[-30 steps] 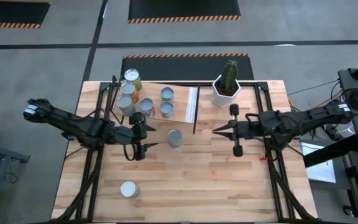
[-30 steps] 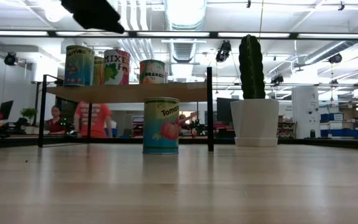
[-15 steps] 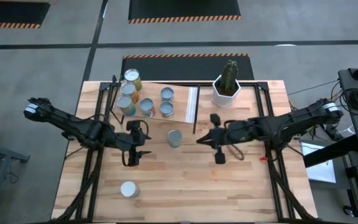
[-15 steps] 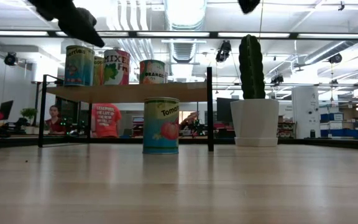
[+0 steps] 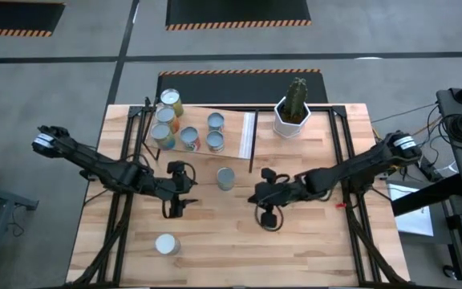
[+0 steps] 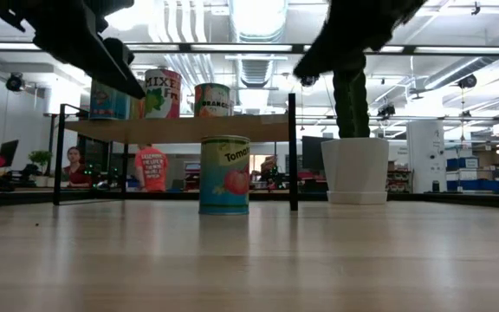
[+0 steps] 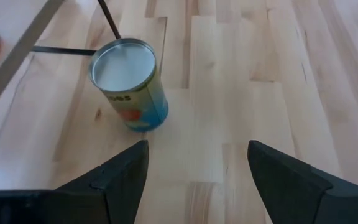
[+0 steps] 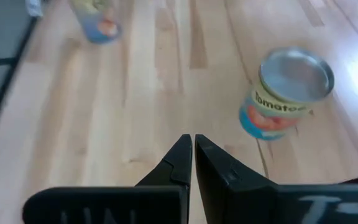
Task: Pick and place cans onto a shelf
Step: Put the canned tomatoes on the shelf
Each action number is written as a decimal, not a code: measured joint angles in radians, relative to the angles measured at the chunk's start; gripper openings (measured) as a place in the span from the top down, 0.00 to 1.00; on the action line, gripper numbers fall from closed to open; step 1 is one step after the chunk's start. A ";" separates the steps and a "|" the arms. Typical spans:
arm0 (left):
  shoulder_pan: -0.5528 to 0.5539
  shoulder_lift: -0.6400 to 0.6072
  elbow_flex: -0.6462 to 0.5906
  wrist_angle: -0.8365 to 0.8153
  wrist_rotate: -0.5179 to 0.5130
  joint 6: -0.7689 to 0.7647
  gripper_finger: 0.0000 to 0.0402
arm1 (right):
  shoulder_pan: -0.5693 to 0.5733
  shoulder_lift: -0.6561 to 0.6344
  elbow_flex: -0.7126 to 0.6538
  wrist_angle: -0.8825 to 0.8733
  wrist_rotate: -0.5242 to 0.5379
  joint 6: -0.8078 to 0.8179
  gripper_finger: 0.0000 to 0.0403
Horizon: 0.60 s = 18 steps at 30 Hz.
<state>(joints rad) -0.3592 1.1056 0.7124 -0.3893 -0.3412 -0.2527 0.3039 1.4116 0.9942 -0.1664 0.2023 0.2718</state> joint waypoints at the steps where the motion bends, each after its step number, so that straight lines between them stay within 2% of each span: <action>1: 0.000 0.001 -0.009 0.015 0.000 -0.001 0.36 | 0.000 0.021 -0.001 0.001 0.018 0.003 0.98; 6: 0.000 0.012 -0.028 0.059 0.000 -0.003 0.36 | -0.001 0.127 -0.003 0.063 0.110 -0.010 0.98; 12: 0.000 0.033 -0.027 0.059 0.000 -0.016 0.36 | -0.004 0.223 -0.002 0.209 0.170 -0.070 0.98; 18: 0.000 0.085 -0.027 0.073 0.000 -0.027 0.36 | -0.011 0.274 -0.003 0.258 0.334 -0.096 0.98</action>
<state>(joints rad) -0.3592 1.1911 0.6853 -0.3159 -0.3412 -0.2794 0.2932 1.6859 0.9916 0.0916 0.5367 0.1762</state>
